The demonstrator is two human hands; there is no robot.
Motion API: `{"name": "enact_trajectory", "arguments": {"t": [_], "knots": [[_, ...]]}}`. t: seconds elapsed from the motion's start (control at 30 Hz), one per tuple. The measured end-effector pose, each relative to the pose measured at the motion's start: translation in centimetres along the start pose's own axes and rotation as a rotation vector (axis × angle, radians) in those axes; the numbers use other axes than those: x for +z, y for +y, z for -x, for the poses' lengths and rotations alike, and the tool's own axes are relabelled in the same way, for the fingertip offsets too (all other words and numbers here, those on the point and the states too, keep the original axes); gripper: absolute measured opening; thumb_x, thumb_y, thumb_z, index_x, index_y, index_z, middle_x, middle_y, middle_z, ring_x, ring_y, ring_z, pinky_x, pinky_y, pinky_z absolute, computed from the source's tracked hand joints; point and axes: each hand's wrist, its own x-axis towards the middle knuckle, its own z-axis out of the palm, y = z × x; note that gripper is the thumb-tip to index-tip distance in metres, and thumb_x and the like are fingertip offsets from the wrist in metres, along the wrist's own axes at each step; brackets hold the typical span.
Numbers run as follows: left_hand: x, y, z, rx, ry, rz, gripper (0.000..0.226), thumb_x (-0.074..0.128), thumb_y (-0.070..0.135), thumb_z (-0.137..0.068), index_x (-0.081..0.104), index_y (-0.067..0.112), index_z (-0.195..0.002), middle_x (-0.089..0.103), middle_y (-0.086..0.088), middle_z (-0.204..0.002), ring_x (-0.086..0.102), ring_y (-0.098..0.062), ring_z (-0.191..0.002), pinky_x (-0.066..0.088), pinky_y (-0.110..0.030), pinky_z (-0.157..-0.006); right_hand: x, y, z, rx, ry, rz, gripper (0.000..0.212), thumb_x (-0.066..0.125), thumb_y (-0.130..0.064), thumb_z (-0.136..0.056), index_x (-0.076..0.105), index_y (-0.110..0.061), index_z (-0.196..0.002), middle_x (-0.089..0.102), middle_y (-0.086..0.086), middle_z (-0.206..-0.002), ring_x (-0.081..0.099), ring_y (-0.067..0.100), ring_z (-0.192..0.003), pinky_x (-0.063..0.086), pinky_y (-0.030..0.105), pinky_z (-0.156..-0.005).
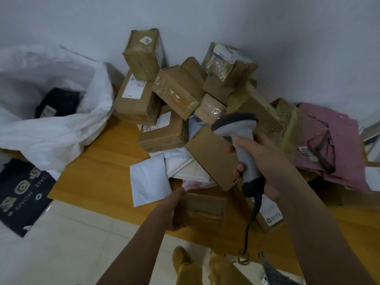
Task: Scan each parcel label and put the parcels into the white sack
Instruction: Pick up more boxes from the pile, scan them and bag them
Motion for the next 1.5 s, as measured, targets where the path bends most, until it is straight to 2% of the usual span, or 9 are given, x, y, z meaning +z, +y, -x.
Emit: {"name": "enact_trajectory", "arguments": {"t": [0.13, 0.33, 0.53, 0.67, 0.83, 1.03, 1.17, 1.37, 1.5], "knots": [[-5.1, 1.2, 1.3, 0.084, -0.033, -0.036, 0.075, 0.074, 0.049, -0.064, 0.049, 0.013, -0.125, 0.054, -0.015, -0.116, 0.058, -0.032, -0.097, 0.052, -0.031, -0.051, 2.3, -0.2, 0.4, -0.007, -0.007, -0.021, 0.035, 0.064, -0.025, -0.093, 0.05, -0.017, -0.124, 0.063, 0.009, -0.098, 0.048, 0.011, -0.043, 0.048, 0.029, -0.049], [-9.7, 2.6, 5.2, 0.344, -0.232, 0.283, 0.037, 0.061, 0.028, -0.078, 0.058, 0.011, -0.11, 0.051, -0.015, -0.103, 0.055, -0.032, -0.09, 0.049, -0.035, -0.066, 5.2, 0.0, 0.8, -0.038, -0.009, -0.048, 0.036, 0.066, -0.019, -0.092, 0.049, -0.014, -0.124, 0.06, 0.011, -0.092, 0.048, 0.012, -0.041, 0.048, 0.027, -0.044], [-10.6, 4.1, 8.8, 0.618, -0.417, 0.444, 0.053, 0.072, 0.016, -0.071, 0.061, 0.016, -0.122, 0.055, -0.017, -0.119, 0.056, -0.036, -0.107, 0.046, -0.051, -0.101, 7.1, 0.0, 1.0, -0.101, 0.015, -0.031, 0.051, 0.073, -0.021, -0.087, 0.042, -0.018, -0.128, 0.058, 0.012, -0.087, 0.051, 0.011, -0.043, 0.05, 0.029, -0.047], [-10.3, 4.9, 10.3, 0.715, -0.64, 0.446, 0.083, 0.09, 0.018, -0.049, 0.061, 0.018, -0.128, 0.057, -0.015, -0.129, 0.055, -0.041, -0.122, 0.044, -0.055, -0.103, 8.1, -0.1, 1.3, -0.137, 0.03, -0.068, 0.059, 0.077, -0.021, -0.083, 0.04, -0.016, -0.129, 0.054, 0.007, -0.079, 0.05, 0.009, -0.044, 0.052, 0.025, -0.047], [-9.8, 5.6, 11.8, 0.828, -0.788, 0.325, 0.102, 0.091, 0.018, -0.053, 0.044, 0.026, -0.143, 0.055, -0.012, -0.138, 0.063, -0.035, -0.112, 0.042, -0.058, -0.104, 8.4, -0.7, 1.8, -0.166, 0.025, -0.146, 0.064, 0.08, -0.024, -0.079, 0.039, -0.019, -0.127, 0.055, 0.01, -0.084, 0.048, 0.012, -0.05, 0.051, 0.024, -0.046], [-10.2, 5.3, 12.2, 0.827, -0.791, 0.118, 0.109, 0.096, 0.019, -0.05, 0.04, 0.036, -0.142, 0.059, -0.01, -0.135, 0.057, -0.038, -0.12, 0.049, -0.052, -0.097, 7.9, -1.2, 1.7, -0.222, 0.052, -0.098, 0.064, 0.08, -0.02, -0.077, 0.037, -0.017, -0.123, 0.057, 0.01, -0.086, 0.048, 0.012, -0.05, 0.049, 0.025, -0.045], [-10.8, 5.7, 12.4, 0.856, -0.676, 0.111, 0.114, 0.098, 0.033, -0.045, 0.041, 0.029, -0.144, 0.059, -0.009, -0.136, 0.058, -0.03, -0.121, 0.053, -0.048, -0.093, 6.9, -1.6, 1.7, -0.278, 0.018, 0.03, 0.064, 0.079, -0.015, -0.077, 0.036, -0.016, -0.125, 0.057, 0.01, -0.083, 0.049, 0.01, -0.047, 0.048, 0.024, -0.044], [-11.6, 5.7, 13.3, 0.901, -0.608, -0.174, 0.101, 0.097, 0.036, -0.047, 0.052, 0.017, -0.136, 0.063, -0.01, -0.132, 0.057, -0.03, -0.125, 0.043, -0.046, -0.107, 5.9, -2.4, 2.5, -0.353, -0.131, 0.301, 0.064, 0.079, -0.013, -0.076, 0.038, -0.014, -0.124, 0.055, 0.008, -0.077, 0.052, 0.008, -0.048, 0.049, 0.021, -0.049], [-12.5, 5.7, 13.4, 0.873, -0.646, -0.295, 0.083, 0.088, 0.021, -0.059, 0.053, 0.004, -0.132, 0.062, -0.016, -0.131, 0.06, -0.031, -0.12, 0.053, -0.036, -0.095, 5.5, -2.9, 2.5, -0.366, -0.195, 0.343, 0.074, 0.081, -0.025, -0.064, 0.04, -0.015, -0.124, 0.06, 0.01, -0.082, 0.053, 0.01, -0.049, 0.049, 0.024, -0.049]]}}
